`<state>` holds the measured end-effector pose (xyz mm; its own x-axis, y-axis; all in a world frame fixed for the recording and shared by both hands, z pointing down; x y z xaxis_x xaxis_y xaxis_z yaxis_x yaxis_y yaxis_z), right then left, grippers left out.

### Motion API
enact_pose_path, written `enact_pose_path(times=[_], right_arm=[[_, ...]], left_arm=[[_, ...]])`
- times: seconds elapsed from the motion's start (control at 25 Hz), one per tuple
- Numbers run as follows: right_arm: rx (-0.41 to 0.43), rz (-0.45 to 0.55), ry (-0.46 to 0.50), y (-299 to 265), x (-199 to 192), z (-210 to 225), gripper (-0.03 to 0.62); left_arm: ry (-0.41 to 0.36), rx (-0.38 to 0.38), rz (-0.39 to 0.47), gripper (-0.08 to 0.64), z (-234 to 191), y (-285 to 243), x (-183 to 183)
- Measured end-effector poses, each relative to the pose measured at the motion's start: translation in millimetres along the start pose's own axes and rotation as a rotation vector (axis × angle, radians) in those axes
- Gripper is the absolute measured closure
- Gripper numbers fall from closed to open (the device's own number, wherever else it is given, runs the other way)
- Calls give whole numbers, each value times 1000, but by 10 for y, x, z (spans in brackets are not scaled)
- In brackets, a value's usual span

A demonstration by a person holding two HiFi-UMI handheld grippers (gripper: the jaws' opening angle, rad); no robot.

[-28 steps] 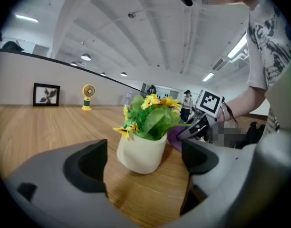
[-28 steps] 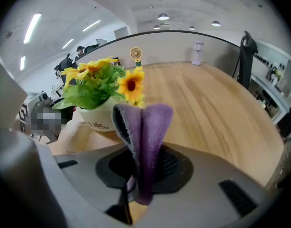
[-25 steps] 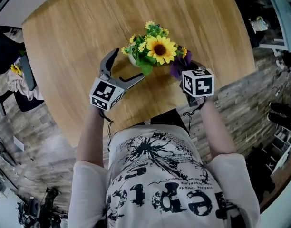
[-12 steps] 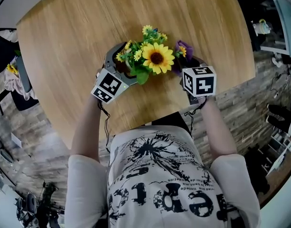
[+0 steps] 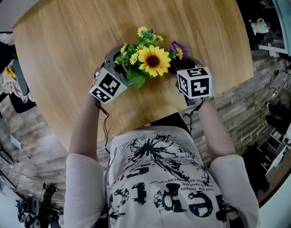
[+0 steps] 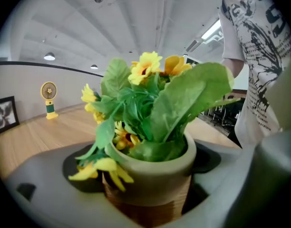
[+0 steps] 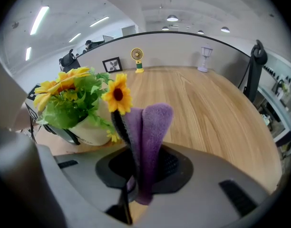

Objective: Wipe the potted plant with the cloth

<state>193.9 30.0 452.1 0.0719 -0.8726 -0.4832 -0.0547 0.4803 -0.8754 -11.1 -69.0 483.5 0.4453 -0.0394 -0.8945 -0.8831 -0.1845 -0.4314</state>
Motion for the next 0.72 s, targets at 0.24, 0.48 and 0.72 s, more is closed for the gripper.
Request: enact_pose_path(times=[0.24,0.48,0.72], right_arm=[[16,-5,16,42,-16,-32,514],[53,5,51,54,113,20,514],[170,87,55,154,315,-96,514]], left_arm=[[56,45,7,43,91,45,106],[137,136,49,43,63,148,333],[189,263,108,41,87,434,758]])
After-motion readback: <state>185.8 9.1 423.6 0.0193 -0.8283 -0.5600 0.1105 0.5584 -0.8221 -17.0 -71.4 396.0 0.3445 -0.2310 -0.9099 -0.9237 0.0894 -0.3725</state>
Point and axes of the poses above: the fingertips, and each gripper's own axes: y backward along the fingers, z to its right, x out of its top, the point moved 9 cm from there along y, backward along the fingers, and after that the axes turned 6 degrees about -x, right-handed, at the moved point
